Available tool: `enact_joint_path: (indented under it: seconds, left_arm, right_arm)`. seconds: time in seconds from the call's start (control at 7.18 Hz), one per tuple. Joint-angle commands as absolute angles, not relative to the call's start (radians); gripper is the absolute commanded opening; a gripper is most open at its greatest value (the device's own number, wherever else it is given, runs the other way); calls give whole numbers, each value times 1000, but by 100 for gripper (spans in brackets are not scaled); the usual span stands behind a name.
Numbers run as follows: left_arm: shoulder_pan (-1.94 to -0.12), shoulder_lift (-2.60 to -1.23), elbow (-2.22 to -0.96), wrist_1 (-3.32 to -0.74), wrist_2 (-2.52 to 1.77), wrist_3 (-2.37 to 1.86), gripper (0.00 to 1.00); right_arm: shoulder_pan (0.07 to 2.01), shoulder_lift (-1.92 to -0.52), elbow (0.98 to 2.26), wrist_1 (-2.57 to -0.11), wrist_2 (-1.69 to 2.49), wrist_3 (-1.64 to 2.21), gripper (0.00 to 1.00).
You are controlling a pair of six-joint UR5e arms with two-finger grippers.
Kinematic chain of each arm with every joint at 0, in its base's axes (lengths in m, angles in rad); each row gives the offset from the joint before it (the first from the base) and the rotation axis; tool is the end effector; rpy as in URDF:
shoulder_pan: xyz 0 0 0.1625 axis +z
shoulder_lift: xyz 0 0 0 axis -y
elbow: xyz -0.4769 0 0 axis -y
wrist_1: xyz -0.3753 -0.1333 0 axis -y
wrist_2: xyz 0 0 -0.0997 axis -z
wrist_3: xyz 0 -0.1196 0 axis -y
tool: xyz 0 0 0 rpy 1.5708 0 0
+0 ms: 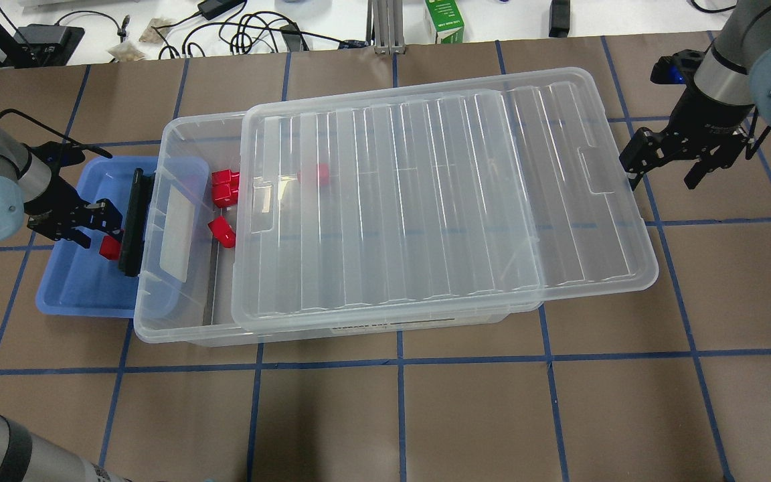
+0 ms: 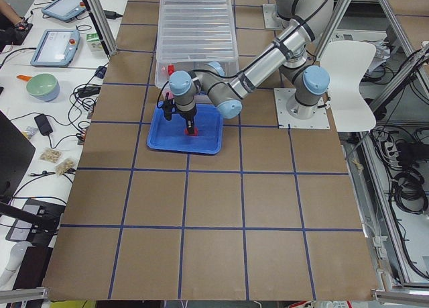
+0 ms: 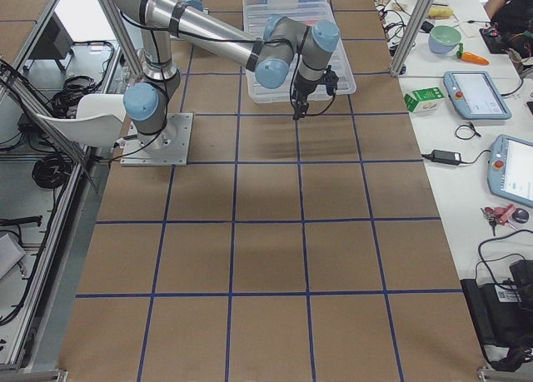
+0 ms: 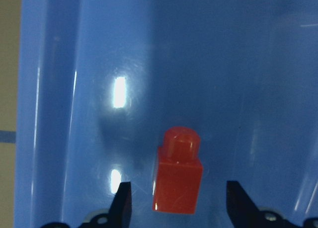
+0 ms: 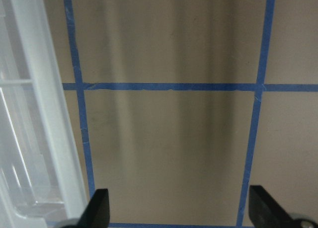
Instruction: Place red block in blue tray from box
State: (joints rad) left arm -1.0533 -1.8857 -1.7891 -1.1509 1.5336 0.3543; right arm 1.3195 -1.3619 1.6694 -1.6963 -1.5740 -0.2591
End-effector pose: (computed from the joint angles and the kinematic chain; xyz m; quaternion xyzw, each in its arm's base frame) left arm 0.1556 -0.5517 0.2952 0.0824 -0.9948 -0.0435 0.0407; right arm -0.0038 -0.5493 0.3798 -0.0040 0.9959 0.0883 0.0214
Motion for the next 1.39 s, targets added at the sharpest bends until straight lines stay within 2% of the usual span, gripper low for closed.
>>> enact_joint_path:
  seconds: [0.0, 0.28, 0.7, 1.25]
  left_arm:
    - [-1156, -1749, -1656, -1421, 1537, 229, 100]
    - [-1311, -1678, -1507, -1622, 1545, 30, 100]
    - [-1510, -1597, -1564, -1637, 1543, -180, 100]
    - [-1526, -1580, -1574, -1512, 1572, -123, 100]
  right_arm:
    - [1388, -1362, 1671, -1697, -1574, -168, 100]
    - [1455, -1358, 1671, -1698, -1574, -85, 100]
    - [1497, -1356, 1671, -1701, -1574, -28, 100]
    - [1500, -1359, 1670, -1703, -1553, -25, 100]
